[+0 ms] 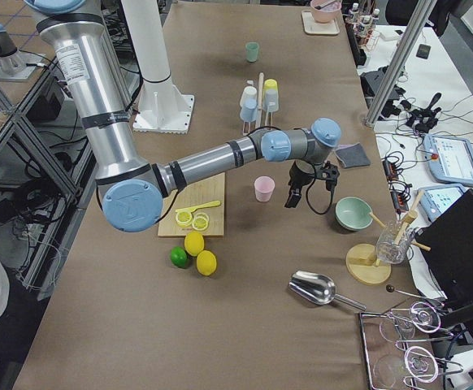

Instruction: Place cup on cup holder

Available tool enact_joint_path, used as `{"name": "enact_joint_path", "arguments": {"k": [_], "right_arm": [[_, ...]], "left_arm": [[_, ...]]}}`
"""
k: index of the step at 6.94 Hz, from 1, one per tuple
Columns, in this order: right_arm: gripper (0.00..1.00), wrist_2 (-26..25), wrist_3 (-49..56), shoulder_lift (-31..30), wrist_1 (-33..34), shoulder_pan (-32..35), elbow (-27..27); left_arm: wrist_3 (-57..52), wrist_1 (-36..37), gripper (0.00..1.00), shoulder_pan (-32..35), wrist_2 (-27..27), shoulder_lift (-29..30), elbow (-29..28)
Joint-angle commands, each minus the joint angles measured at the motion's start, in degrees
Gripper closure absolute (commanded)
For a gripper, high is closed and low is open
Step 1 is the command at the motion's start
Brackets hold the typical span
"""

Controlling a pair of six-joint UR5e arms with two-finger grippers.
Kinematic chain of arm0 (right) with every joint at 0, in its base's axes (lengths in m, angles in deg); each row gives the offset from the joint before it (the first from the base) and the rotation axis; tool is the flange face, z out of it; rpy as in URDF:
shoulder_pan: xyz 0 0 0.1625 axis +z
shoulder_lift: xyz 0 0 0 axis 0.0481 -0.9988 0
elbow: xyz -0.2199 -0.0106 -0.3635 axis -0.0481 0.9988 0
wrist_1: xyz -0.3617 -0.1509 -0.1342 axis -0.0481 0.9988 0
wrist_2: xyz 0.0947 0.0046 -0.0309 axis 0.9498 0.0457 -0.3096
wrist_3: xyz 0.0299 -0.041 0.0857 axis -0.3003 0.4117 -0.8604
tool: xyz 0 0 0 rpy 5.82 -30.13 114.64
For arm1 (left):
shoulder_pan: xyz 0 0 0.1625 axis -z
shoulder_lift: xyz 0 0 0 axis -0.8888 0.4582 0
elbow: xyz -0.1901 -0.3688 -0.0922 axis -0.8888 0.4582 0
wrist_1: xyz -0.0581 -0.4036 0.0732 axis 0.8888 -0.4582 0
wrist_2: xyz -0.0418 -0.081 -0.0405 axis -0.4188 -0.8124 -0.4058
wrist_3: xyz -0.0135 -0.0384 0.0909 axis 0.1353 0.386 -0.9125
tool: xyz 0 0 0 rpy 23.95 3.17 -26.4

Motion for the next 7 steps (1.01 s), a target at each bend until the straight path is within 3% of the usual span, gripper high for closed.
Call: {"name": "enact_joint_path", "arguments": {"k": [1, 2, 3, 4, 5, 7], "right_arm": [[0.01, 0.9, 0.5, 6.9, 0.3, -3.2, 9.1], [0.01, 0.9, 0.6, 10.6, 0.4, -4.0, 13.7], [0.01, 1.0, 2.9, 11.9, 0.5, -4.8, 16.8], [0.01, 1.1, 8.2, 15.0, 4.3, -5.1, 20.6], [0.01, 1.1, 13.8, 18.5, 10.3, -5.6, 24.8], [0.01, 1.3, 18.0, 21.1, 17.9, -7.9, 27.7]], "left_arm": [[0.0, 0.1, 0.03, 0.0, 0.1, 2.5, -2.7], [1.6, 0.9, 0.03, 0.6, 0.7, 3.3, -3.3], [6.3, 1.3, 0.03, 0.9, 0.6, 10.0, -9.4], [9.3, 3.6, 0.03, 1.0, 0.6, 17.1, -15.6], [9.6, 10.6, 0.03, 0.7, 0.7, 23.0, -19.0], [8.9, 17.4, 0.03, -0.8, 0.7, 34.5, -26.3]]}}
